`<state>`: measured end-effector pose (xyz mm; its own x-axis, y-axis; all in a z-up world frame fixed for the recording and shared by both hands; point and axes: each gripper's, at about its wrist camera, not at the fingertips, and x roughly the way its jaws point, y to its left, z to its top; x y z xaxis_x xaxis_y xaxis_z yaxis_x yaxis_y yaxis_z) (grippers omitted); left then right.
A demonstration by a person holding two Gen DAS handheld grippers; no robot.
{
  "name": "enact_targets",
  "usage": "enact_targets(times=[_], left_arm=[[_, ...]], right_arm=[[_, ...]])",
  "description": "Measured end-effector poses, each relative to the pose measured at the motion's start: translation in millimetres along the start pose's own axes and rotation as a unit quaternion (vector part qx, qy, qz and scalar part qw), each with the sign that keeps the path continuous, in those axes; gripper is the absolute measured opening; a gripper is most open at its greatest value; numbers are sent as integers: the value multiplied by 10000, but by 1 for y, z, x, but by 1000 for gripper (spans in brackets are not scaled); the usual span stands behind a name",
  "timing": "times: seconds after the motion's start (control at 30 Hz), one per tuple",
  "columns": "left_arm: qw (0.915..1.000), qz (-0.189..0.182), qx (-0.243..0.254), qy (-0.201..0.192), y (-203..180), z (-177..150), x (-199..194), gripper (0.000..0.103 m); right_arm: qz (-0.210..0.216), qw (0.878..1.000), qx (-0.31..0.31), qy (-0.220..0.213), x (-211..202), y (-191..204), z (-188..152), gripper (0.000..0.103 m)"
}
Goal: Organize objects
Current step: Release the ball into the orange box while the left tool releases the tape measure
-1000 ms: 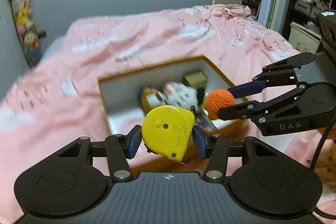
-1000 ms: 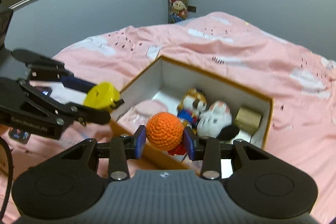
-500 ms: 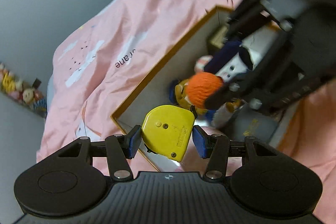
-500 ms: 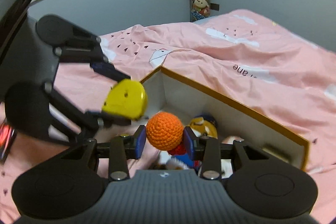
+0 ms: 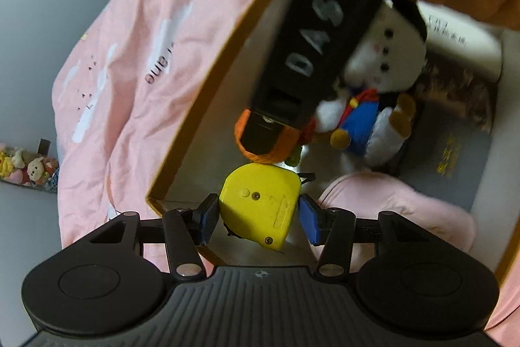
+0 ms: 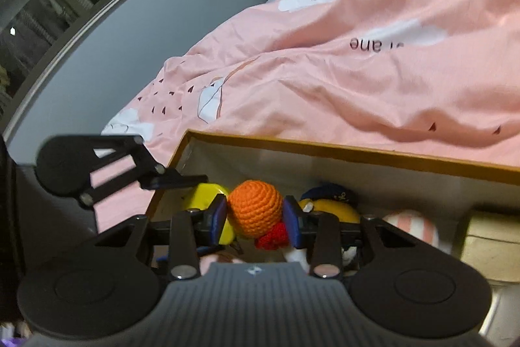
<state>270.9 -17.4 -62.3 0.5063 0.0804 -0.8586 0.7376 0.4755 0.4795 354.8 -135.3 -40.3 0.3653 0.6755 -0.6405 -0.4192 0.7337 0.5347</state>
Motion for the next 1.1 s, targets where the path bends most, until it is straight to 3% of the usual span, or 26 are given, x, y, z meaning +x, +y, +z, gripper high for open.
enact_targets(times=[0.23,0.33,0.4,0.9,1.1], left_arm=[[9996,-186,38,194,2,1,11,60],[9994,-276,12,218,1,-1,12,63],[9995,-262,-13,189,1,-2,11,65],[9988,-383,-306,22,3,-14,-10,65],[9958,-464,-767,-181,9,-19,-31,65]], right_arm=[[142,9994,263,183,15,-5,6,40],[372,9977,523,215,15,-8,8,35],[320,9980,482,249,17,-5,8,26],[15,9986,469,239,13,-9,3,25],[-46,9991,367,193,2,-4,0,25]])
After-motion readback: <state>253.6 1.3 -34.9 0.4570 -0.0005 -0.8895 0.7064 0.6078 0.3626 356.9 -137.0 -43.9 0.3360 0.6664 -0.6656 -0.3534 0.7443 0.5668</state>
